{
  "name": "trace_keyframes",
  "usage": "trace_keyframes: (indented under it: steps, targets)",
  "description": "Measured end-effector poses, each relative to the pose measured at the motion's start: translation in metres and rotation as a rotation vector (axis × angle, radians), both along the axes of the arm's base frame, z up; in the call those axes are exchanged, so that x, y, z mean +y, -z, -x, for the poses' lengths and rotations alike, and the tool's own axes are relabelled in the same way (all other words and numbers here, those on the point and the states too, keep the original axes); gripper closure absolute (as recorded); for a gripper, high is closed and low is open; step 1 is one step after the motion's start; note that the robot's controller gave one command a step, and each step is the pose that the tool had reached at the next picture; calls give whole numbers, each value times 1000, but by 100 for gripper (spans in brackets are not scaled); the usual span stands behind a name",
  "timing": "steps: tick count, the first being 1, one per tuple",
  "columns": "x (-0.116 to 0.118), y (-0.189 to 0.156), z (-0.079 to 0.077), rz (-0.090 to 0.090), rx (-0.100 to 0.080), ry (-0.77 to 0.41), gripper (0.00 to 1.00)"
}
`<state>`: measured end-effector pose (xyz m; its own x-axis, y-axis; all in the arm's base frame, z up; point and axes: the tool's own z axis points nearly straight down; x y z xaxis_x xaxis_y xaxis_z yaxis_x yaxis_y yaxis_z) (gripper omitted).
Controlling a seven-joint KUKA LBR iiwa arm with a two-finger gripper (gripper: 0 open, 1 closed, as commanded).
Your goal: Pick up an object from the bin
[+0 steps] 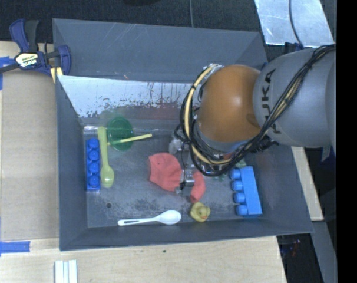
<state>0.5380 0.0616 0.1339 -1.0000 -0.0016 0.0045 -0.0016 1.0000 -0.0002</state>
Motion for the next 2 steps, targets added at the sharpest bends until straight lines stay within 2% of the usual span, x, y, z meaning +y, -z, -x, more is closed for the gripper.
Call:
trace_keyframes:
  steps: [1,2]
  targets:
    - [0,-4,-2,-1,-7,2,0]
    - [-11,30,-17,-2,-14,97,0]
